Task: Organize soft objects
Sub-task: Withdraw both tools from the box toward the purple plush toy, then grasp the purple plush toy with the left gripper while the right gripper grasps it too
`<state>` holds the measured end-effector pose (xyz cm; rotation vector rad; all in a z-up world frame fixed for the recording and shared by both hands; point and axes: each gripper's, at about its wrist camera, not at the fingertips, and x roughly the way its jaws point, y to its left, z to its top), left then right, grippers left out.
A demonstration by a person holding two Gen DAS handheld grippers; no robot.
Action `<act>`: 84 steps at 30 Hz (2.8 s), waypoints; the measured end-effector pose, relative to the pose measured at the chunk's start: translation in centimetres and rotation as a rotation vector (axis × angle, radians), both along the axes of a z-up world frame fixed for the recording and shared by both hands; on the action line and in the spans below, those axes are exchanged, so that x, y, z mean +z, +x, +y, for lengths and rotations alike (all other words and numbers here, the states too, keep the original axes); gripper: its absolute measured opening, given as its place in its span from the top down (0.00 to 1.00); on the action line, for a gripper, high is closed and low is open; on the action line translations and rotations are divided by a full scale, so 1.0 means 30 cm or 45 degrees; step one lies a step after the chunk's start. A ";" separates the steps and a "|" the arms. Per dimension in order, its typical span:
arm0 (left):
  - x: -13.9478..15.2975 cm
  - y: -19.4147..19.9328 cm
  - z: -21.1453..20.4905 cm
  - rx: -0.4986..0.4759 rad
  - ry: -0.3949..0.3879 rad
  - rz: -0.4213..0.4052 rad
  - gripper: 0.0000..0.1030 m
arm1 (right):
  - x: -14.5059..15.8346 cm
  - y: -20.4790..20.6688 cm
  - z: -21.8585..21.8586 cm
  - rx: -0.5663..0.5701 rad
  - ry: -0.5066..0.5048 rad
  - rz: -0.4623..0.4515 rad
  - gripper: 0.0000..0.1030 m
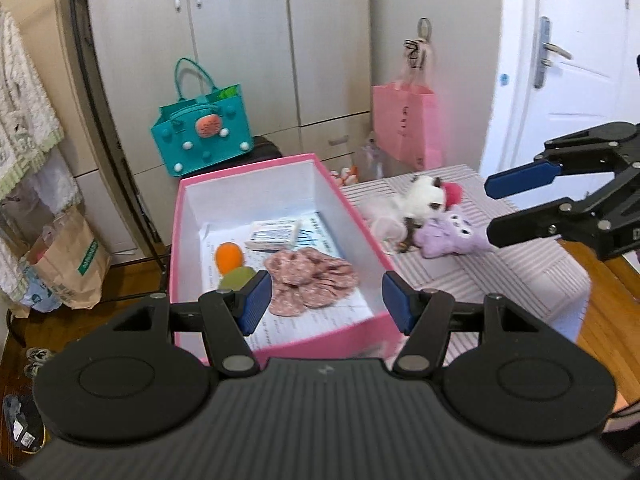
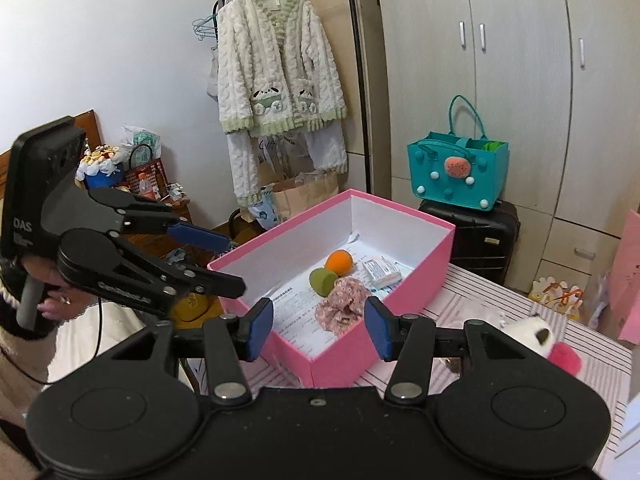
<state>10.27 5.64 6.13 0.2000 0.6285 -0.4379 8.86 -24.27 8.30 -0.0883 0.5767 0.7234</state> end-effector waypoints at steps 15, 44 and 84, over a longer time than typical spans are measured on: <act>-0.042 -0.102 -0.122 -0.169 0.009 0.062 0.28 | -0.067 -0.214 -0.189 -0.124 -0.082 -0.035 0.29; -0.324 0.059 -0.552 -0.217 0.125 -0.123 0.08 | -0.562 0.046 -0.425 -0.364 -0.147 -0.003 0.13; -0.582 0.328 -0.633 0.103 -0.430 0.138 0.59 | -0.622 0.223 -0.348 -0.659 0.031 0.092 0.59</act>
